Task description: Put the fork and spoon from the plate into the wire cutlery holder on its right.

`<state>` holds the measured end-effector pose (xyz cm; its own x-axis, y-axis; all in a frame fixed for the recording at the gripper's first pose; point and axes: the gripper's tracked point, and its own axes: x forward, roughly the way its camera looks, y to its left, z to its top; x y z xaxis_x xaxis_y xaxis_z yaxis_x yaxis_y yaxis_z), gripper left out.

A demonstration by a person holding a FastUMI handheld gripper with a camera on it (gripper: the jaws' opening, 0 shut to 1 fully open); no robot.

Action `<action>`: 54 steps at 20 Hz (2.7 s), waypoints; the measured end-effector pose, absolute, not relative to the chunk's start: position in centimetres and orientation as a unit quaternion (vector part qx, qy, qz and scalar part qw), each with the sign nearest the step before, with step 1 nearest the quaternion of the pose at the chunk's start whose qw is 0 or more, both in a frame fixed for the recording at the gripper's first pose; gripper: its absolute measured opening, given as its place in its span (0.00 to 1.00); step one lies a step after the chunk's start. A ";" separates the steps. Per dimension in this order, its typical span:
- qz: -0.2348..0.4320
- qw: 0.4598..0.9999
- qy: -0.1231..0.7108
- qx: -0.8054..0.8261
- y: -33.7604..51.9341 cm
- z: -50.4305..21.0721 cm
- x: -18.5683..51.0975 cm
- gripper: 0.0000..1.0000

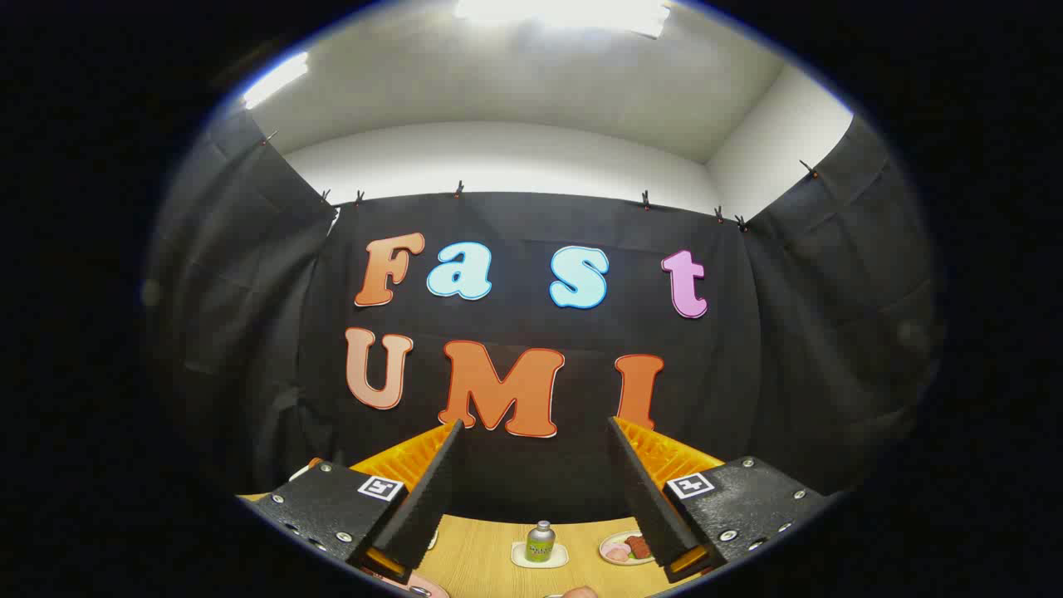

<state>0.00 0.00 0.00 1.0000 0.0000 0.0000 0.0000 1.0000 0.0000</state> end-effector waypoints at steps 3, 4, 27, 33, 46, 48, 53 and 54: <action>0.001 1.000 0.008 0.003 0.2 -0.6 0.1 0.99; 0.005 1.000 0.013 0.006 0.5 -0.8 0.1 0.99; 0.074 0.981 0.175 0.038 10.8 -13.5 -1.6 0.99; 0.089 0.939 0.330 0.044 15.9 -23.0 -4.3 0.97; 0.107 0.805 0.583 0.024 20.9 -40.9 -15.2 0.72; 0.101 0.793 0.601 0.014 21.1 -42.7 -16.4 0.66; 0.083 0.760 0.644 -0.002 20.8 -45.8 -18.5 0.47; 0.080 0.754 0.652 -0.001 20.9 -46.3 -18.9 0.40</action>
<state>-18.87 20.89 -46.32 0.1366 0.1186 -0.9835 -0.1222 0.9872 0.1021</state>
